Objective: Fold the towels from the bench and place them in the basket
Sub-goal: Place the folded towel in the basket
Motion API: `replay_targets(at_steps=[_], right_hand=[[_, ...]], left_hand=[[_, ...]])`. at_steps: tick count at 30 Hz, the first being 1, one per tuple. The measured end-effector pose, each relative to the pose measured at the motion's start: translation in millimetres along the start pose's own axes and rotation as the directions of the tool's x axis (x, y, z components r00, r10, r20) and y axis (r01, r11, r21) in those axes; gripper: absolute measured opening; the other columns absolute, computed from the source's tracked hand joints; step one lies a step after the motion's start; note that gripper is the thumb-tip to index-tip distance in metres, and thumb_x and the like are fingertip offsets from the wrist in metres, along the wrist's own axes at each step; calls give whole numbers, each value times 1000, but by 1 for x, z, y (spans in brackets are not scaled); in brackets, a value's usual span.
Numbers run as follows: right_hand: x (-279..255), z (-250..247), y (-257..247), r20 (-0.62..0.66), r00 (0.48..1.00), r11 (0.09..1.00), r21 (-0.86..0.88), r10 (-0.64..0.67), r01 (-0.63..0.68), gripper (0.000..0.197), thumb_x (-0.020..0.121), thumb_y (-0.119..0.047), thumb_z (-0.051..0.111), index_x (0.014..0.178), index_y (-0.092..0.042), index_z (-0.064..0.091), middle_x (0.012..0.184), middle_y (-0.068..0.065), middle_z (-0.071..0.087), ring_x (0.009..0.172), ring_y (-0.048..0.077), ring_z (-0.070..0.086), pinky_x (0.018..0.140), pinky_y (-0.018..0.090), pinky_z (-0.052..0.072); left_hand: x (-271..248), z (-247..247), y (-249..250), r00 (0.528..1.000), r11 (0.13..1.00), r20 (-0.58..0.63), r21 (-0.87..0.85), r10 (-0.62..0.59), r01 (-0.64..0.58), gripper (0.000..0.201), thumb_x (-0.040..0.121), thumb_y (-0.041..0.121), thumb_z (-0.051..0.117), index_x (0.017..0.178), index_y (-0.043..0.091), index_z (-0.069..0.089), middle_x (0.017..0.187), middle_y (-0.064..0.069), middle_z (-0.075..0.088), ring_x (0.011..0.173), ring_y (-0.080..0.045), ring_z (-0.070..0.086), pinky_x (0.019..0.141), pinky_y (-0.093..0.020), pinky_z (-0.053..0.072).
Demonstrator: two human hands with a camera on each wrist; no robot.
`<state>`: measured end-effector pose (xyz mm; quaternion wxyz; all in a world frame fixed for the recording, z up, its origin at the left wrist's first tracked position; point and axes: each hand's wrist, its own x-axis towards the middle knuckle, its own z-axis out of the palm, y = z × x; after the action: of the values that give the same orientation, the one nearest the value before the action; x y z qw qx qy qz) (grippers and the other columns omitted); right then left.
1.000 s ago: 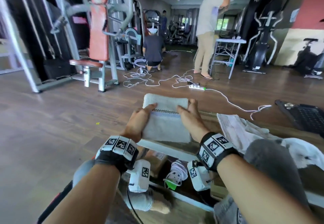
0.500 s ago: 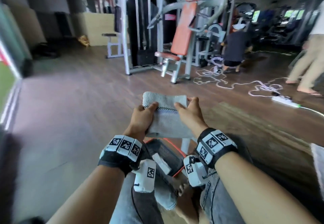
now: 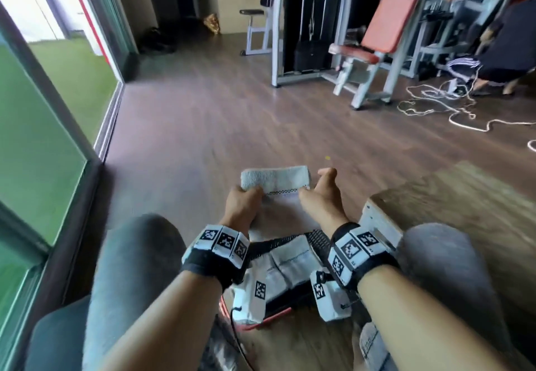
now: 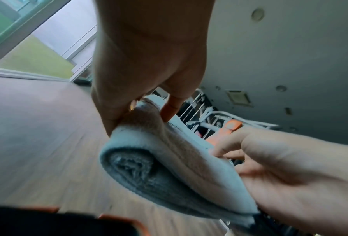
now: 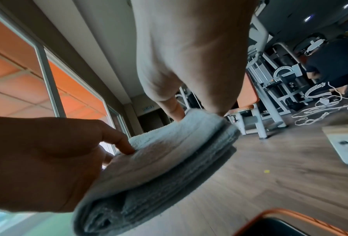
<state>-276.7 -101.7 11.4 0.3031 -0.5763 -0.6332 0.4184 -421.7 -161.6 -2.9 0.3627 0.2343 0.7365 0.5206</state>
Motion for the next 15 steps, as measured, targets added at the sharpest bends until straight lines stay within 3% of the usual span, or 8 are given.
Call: replay_targets(at_steps=[3, 5, 7, 9, 11, 15], right_hand=[[17, 26, 40, 38, 997, 991, -124, 63, -58, 51, 86, -8, 55, 131, -11, 31, 123, 16, 52, 108, 36, 57, 79, 36, 46], [29, 44, 70, 58, 994, 974, -215, 93, -79, 40, 85, -8, 58, 122, -10, 42, 109, 8, 56, 99, 31, 58, 72, 32, 41], [42, 65, 103, 98, 988, 950, -298, 123, -89, 19, 83, -6, 60, 98, -13, 50, 88, -2, 55, 86, 27, 56, 66, 30, 38], [55, 87, 135, 161, 969, 930, -346, 190, -125, 16, 82, -6, 59, 84, -20, 50, 88, -4, 55, 90, 25, 57, 69, 29, 38], [67, 106, 165, 207, 943, 907, -387, 261, -166, 15, 84, -8, 60, 87, -23, 58, 101, -2, 62, 100, 23, 60, 76, 25, 40], [86, 142, 209, 349, 861, 874, -445, 370, -195, 33, 87, -2, 52, 112, -20, 63, 117, 1, 63, 108, 21, 59, 81, 21, 41]], left_hand=[[14, 10, -49, 994, 993, -4, 41, -107, 107, 47, 72, 19, 68, 111, 6, 44, 95, -12, 65, 85, -26, 67, 80, -38, 58], [23, 16, -85, 990, 987, 1, 84, -139, 138, 47, 80, 16, 68, 112, 16, 34, 95, -10, 60, 84, -25, 65, 79, -40, 58], [38, 22, -123, 983, 972, 20, 154, -181, 175, 35, 81, 19, 68, 108, 14, 47, 87, -10, 64, 73, -23, 63, 68, -37, 56], [57, 30, -159, 964, 945, 47, 216, -260, 245, 17, 79, 18, 70, 94, 13, 64, 76, -8, 66, 64, -22, 58, 65, -36, 53], [74, 38, -189, 935, 906, 47, 267, -352, 328, 3, 82, 12, 69, 82, 14, 68, 68, -6, 64, 60, -20, 55, 65, -31, 47], [100, 51, -234, 895, 840, 29, 360, -445, 406, 13, 74, 8, 59, 65, 13, 67, 69, -8, 69, 68, -25, 65, 66, -28, 51]])
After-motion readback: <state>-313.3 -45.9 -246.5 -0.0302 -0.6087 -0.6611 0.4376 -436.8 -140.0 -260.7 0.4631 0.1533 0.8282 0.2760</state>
